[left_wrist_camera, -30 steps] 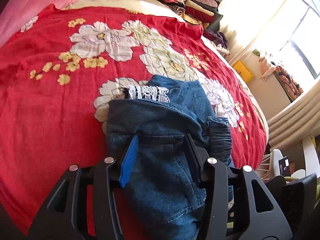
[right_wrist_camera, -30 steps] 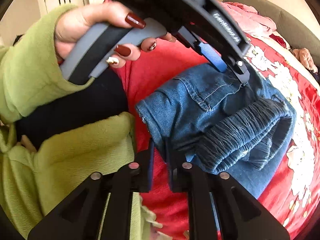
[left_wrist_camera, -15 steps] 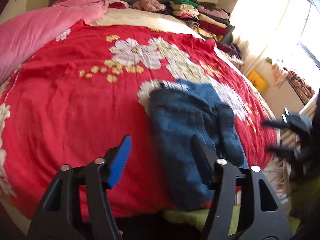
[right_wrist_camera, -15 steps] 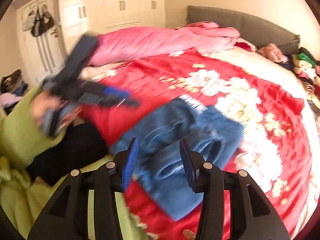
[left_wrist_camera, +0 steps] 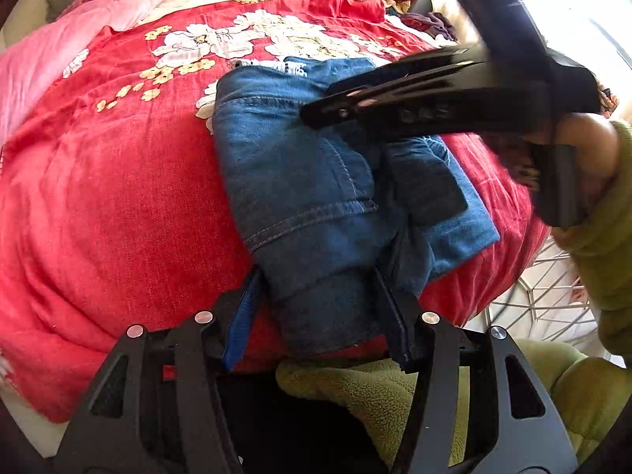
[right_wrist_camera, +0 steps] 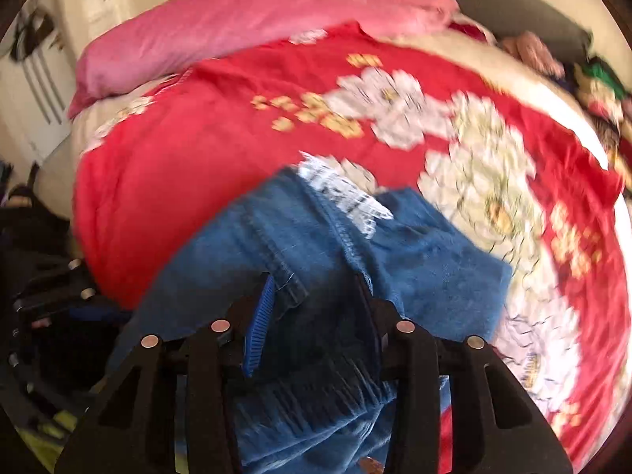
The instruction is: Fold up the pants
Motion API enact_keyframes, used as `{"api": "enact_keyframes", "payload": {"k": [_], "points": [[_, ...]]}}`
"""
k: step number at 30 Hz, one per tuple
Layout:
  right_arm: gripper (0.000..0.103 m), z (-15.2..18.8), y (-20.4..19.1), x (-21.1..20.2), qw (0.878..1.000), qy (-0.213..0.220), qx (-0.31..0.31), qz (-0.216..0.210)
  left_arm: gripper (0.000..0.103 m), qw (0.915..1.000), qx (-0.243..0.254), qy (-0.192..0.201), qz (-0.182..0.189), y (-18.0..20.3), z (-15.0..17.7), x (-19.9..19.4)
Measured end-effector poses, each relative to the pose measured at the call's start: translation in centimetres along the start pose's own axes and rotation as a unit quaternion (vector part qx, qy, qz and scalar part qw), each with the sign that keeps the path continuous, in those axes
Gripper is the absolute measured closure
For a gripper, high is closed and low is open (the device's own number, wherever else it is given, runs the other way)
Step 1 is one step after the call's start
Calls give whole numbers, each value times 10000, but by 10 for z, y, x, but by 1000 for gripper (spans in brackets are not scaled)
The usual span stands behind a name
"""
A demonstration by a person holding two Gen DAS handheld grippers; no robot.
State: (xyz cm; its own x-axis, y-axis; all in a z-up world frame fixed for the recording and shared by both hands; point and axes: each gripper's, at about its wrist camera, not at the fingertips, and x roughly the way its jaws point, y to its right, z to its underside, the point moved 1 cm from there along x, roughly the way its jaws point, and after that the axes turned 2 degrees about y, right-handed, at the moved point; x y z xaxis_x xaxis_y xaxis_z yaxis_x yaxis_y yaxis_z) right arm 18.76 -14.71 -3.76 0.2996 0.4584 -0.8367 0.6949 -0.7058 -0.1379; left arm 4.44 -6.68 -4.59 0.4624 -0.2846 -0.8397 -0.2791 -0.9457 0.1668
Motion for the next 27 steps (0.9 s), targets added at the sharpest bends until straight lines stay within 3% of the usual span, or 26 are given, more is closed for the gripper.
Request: {"api": "enact_keyframes", "payload": {"k": [2,12,14,18,21,27], "points": [[66,2,6,2,9996,27,258,-131,56,10000,7,8,9,1,0,1],[63,2,-6,-30,9990,398,153,121,56,10000,8,-14,42,3,-1,-3],[54,5,-5,-43,9980,561,244,145,56,10000,7,-8,42,3,-1,-4],[49,11,-3,-65,9954,846,432,110,56,10000,-2,22,41,3,-2,-7],[35,14,-4,-83,9930,1071,475,143,56,10000,4,35,24,4,-2,-8],[20,20,-8,-103,9904,1272,505,187,55,10000,6,50,23,4,-3,-10]]}}
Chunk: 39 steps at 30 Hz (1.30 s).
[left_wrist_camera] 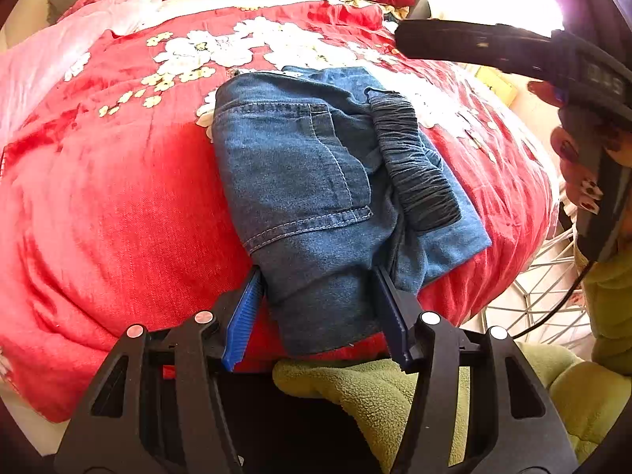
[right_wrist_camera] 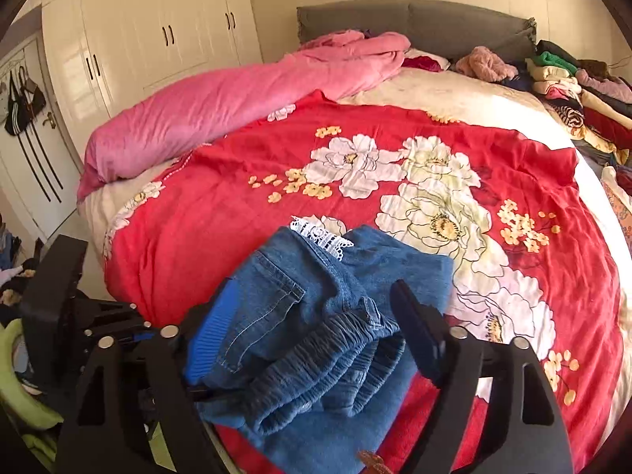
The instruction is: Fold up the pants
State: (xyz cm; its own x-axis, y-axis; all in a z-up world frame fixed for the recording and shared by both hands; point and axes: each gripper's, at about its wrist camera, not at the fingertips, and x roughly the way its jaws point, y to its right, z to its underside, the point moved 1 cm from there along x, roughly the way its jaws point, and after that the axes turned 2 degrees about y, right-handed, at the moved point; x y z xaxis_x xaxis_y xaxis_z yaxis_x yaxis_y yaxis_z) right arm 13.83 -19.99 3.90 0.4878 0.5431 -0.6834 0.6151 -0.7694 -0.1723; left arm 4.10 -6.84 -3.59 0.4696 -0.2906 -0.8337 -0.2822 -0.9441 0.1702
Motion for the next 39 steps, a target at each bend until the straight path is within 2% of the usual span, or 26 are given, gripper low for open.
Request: {"api": "enact_keyframes", "payload": {"k": [2,13,19,24,25,33,39], "points": [[16,1,0,-5,10000,46,-4,53,53,10000,-4,25,1,0,0,-2],[16,2,6,-26,9995,224,114,211,44,9998,-45,212,2,2,-1,-15],[16,2,4,-38,9992,310,90,256,36,9991,-51,425,32,4,-5,-30],[16,-1,3,-49,9985,474,96,275,25,9981,-8,614,-32,7,-8,-42],[6,-1,3,-52,9982,509,104,298,24,9979,-6,640,-45,7,-9,-44],[5,-3,2,-72,9963,760,85,379,11,9963,-112,842,-138,6,-13,-57],[5,-3,1,-87,9948,906,98,453,10,9954,-160,920,-200,6,-17,-63]]}}
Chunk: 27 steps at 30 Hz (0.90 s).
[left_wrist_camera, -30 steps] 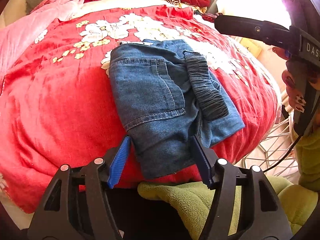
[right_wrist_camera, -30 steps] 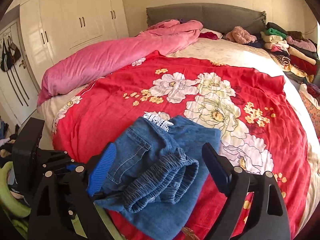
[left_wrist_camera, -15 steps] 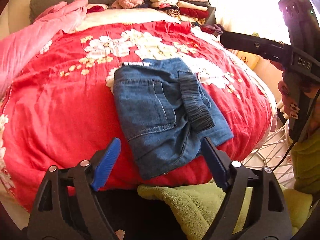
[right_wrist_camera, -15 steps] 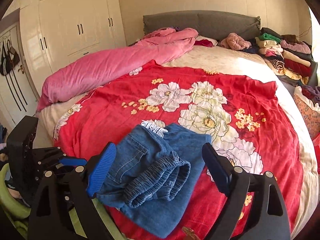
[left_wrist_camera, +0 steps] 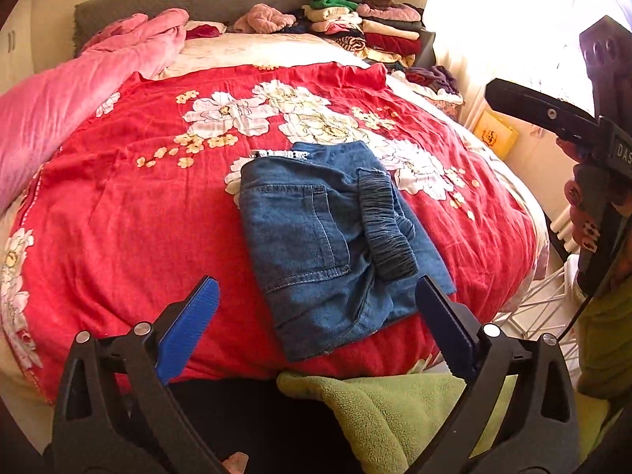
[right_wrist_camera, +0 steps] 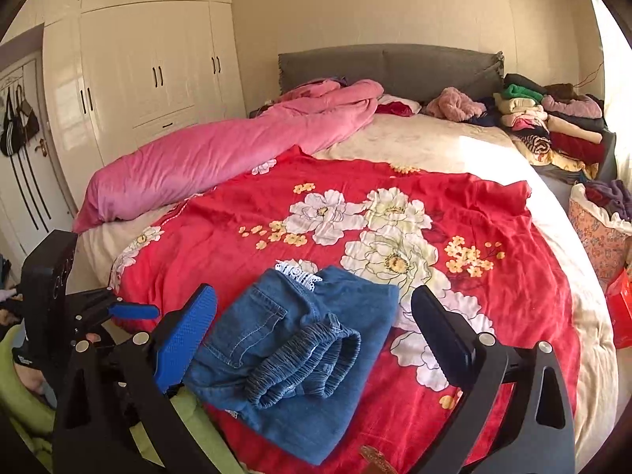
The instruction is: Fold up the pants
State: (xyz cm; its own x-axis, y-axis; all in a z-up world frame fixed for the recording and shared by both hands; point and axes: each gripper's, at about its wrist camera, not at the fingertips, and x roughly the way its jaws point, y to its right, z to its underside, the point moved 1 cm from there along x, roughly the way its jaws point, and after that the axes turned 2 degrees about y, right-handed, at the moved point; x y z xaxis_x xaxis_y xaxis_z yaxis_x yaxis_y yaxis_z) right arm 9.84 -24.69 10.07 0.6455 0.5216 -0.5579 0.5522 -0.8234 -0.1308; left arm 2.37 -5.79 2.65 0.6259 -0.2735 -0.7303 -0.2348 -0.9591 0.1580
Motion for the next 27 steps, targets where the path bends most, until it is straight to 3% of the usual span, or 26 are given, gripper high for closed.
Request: {"api": "enact_keyframes", "payload": {"k": [14,27], "points": [[5,8,17,-31,9988,169,43,452,10,9961,-506,618,-384,-26,-14,-24],[5,41,45,-23,9960,-242,447,742,10,9952,-511,553,-627,-31,-22,-8]]}}
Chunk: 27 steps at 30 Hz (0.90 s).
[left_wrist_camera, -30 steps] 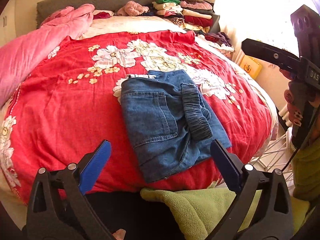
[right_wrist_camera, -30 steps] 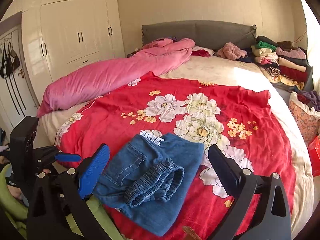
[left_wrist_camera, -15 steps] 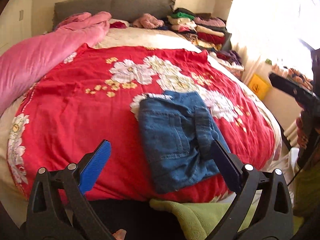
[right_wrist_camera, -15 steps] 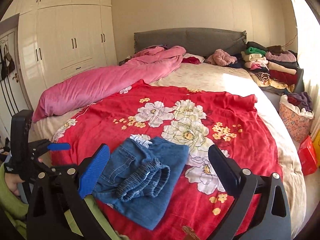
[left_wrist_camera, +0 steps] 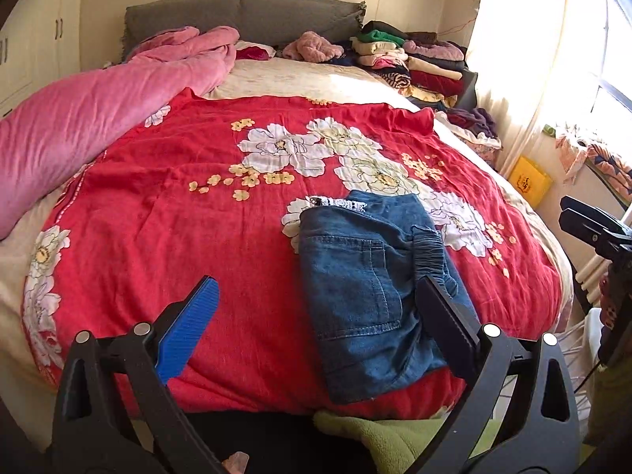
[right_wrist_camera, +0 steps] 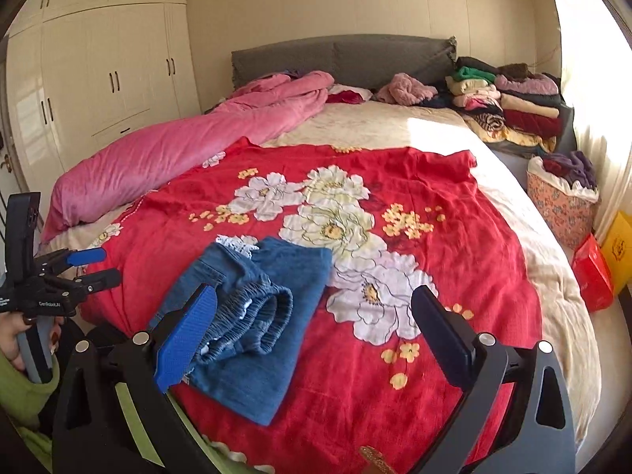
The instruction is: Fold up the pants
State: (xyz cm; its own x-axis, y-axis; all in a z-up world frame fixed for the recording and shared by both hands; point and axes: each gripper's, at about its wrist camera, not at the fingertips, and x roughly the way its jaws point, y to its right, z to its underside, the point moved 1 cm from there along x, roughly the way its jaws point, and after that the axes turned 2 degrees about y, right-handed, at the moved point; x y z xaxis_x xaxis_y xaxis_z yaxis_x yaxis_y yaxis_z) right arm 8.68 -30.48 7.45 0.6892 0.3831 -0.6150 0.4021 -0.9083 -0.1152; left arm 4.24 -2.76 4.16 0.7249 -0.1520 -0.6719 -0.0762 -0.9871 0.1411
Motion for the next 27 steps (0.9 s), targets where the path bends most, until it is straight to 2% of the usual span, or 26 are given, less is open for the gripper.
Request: {"api": "enact_keyframes", "payload": {"k": [16,24,25,26,27], "points": [[5,23,0,57,9965,-796,186,-185,10,9988,-63,-487,-67,-2,10,44],[6,36,-6,89,9920,-1150,281,-447,10,9975,-111,-690,57,-1,14,65],[8,37,-7,92,9916,-1171,287,-474,10,9974,-121,-703,103,0,14,69],[18,38,-7,96,9911,-1194,300,-512,10,9973,-114,-718,128,0,14,72],[23,38,-8,100,9905,-1219,317,-555,10,9971,-86,-742,146,0,14,76]]}}
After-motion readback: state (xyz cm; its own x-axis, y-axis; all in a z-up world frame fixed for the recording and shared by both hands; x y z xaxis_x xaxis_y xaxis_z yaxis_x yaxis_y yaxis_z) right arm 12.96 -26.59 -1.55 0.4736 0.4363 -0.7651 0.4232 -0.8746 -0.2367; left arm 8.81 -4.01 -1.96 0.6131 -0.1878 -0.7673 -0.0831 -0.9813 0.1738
